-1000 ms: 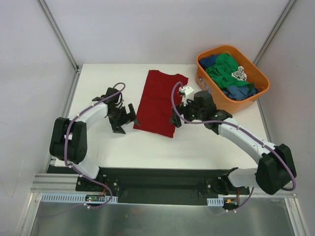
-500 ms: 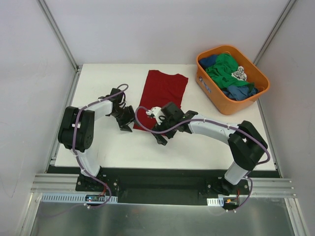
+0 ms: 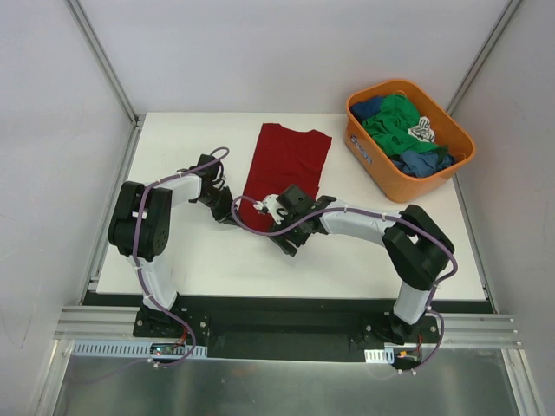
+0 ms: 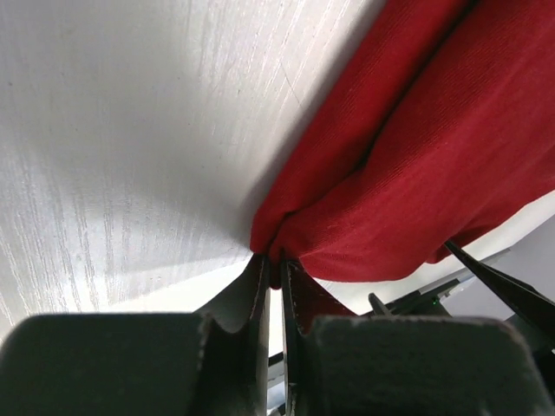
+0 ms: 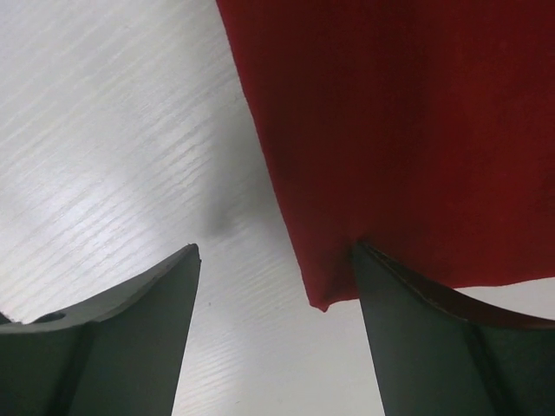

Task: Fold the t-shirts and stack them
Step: Grab one side of the 2/3 rectangular tshirt with both arms, then fold the long partially folded tshirt into a neat square

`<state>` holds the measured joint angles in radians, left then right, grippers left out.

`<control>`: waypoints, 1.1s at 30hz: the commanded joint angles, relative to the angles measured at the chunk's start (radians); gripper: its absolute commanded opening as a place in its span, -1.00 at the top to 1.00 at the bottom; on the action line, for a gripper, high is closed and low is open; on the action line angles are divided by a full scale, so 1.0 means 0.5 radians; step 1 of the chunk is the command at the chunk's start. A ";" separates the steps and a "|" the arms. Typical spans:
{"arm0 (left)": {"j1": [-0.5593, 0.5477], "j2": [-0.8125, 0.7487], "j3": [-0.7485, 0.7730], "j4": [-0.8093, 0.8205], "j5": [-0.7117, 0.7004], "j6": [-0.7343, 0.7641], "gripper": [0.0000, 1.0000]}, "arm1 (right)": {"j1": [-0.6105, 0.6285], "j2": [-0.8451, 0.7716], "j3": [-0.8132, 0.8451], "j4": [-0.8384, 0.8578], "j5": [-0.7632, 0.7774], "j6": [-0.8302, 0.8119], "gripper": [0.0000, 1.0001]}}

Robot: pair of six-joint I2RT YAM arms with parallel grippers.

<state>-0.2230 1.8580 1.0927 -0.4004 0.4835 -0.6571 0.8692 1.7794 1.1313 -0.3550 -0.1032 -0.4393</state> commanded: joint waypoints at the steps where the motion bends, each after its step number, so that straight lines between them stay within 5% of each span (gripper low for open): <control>1: -0.011 -0.028 0.033 0.003 -0.025 0.059 1.00 | 0.001 0.043 0.069 -0.045 0.133 -0.054 -0.43; 18: -0.008 -0.583 -0.363 -0.024 -0.040 0.050 1.00 | 0.010 -0.177 -0.017 -0.222 -0.434 0.210 0.92; 26: -0.005 -1.151 -0.483 -0.245 -0.277 -0.036 1.00 | 0.010 -0.463 0.146 -0.557 -1.421 0.308 0.99; 33: -0.005 -1.522 -0.351 -0.304 -0.350 -0.073 1.00 | -0.137 -0.503 0.256 -0.622 -1.812 0.445 0.99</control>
<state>-0.2234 1.1671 0.8577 -0.5297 0.3801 -0.6743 0.8528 1.5650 1.2354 -0.5987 -0.7689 -0.2794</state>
